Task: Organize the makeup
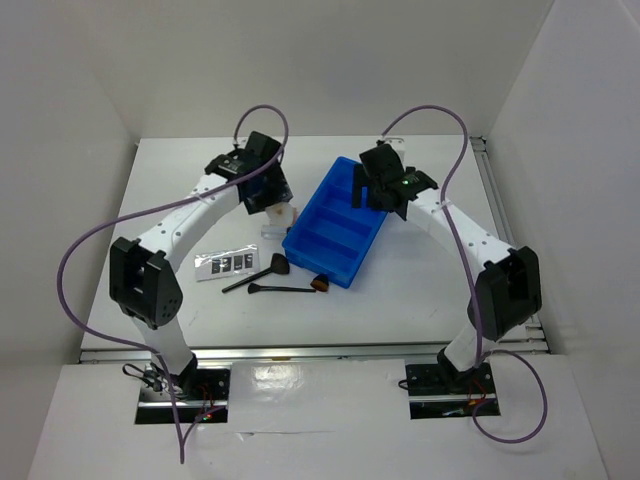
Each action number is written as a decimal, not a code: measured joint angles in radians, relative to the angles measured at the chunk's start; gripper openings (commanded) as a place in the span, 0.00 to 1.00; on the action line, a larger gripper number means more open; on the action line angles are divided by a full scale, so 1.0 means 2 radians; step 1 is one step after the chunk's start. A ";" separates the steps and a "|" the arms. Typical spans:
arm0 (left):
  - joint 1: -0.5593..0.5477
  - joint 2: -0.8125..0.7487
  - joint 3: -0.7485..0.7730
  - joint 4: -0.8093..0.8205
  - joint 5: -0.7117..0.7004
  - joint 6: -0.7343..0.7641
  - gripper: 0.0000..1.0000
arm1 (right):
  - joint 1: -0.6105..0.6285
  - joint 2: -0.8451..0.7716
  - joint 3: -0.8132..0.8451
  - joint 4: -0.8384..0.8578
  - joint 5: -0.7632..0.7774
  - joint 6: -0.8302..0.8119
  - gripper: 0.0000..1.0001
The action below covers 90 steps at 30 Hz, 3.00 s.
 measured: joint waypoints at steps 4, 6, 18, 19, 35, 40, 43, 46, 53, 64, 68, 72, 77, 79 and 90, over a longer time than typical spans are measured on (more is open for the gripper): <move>-0.050 0.009 0.002 0.005 0.006 -0.013 0.37 | -0.002 -0.046 -0.030 -0.013 0.037 0.054 0.99; -0.072 0.017 0.002 0.011 0.005 -0.024 0.37 | -0.005 -0.085 -0.055 -0.014 0.049 0.077 0.99; -0.138 0.048 -0.063 0.092 -0.010 -0.093 0.69 | -0.014 -0.250 -0.131 -0.011 0.085 0.119 0.99; -0.138 0.054 -0.064 0.094 -0.010 -0.093 0.75 | -0.014 -0.251 -0.132 -0.011 0.086 0.122 0.99; -0.144 0.016 -0.058 0.110 0.004 -0.054 0.83 | -0.014 -0.252 -0.146 -0.016 0.082 0.132 0.99; -0.132 -0.116 -0.081 0.092 -0.007 -0.015 0.52 | -0.014 -0.233 -0.146 -0.012 0.068 0.113 0.99; -0.115 -0.149 -0.084 0.048 -0.034 0.014 0.52 | -0.014 -0.207 -0.146 -0.013 0.062 0.110 0.99; -0.108 -0.151 -0.128 0.016 -0.055 0.039 0.59 | -0.014 -0.187 -0.146 -0.012 0.055 0.109 0.99; -0.113 -0.155 -0.279 -0.013 0.005 0.082 0.61 | -0.014 -0.175 -0.145 -0.008 0.040 0.100 0.99; -0.111 -0.132 -0.260 -0.019 0.013 -0.007 0.56 | -0.013 -0.162 -0.145 -0.002 0.010 0.069 0.98; -0.096 -0.136 -0.252 -0.051 -0.009 -0.047 0.66 | 0.017 -0.164 -0.146 0.045 -0.080 -0.021 0.97; -0.041 -0.157 -0.206 -0.076 -0.014 -0.047 0.77 | 0.094 -0.142 -0.125 0.055 -0.154 -0.092 0.97; 0.071 -0.167 -0.117 -0.091 -0.006 -0.012 0.85 | 0.192 -0.056 -0.076 0.059 -0.195 -0.142 0.95; 0.112 -0.167 -0.092 -0.098 0.003 0.003 0.85 | 0.223 -0.019 -0.061 0.059 -0.201 -0.155 0.84; 0.233 -0.189 -0.066 -0.125 0.051 0.056 0.85 | 0.272 0.142 -0.011 0.092 -0.195 -0.214 0.61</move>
